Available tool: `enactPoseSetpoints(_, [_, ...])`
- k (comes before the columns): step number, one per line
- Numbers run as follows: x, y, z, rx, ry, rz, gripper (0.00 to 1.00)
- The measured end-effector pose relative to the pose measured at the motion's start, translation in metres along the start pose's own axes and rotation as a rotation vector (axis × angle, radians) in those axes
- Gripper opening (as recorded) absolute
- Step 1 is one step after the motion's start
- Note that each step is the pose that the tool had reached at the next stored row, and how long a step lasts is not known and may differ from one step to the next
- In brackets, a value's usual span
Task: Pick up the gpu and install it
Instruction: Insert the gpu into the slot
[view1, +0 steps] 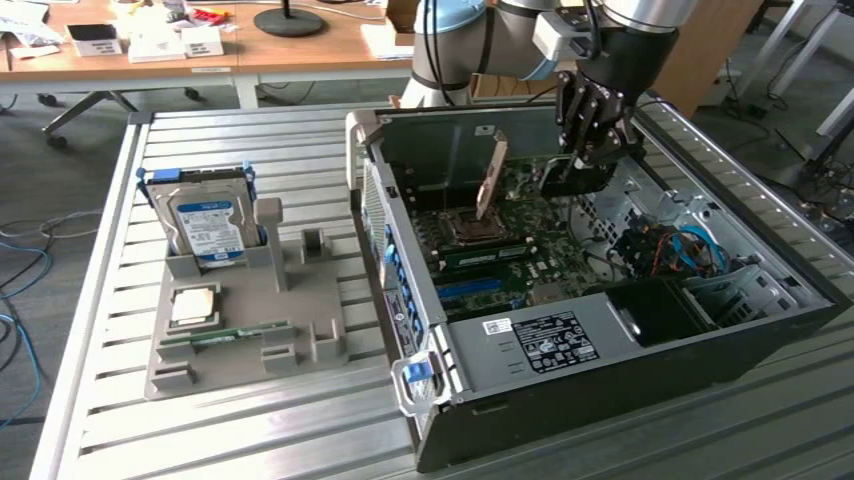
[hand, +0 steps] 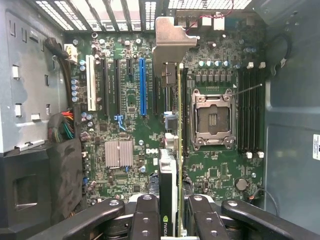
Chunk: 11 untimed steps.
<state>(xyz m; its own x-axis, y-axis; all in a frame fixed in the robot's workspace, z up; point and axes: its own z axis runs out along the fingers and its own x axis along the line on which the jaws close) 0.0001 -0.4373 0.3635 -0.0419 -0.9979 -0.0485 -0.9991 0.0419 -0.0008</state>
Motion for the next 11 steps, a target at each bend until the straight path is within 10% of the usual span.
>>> enactPoseSetpoints(11, [0.0022,0.0009,0.0068,0.0002,-0.0004,0.0,0.27])
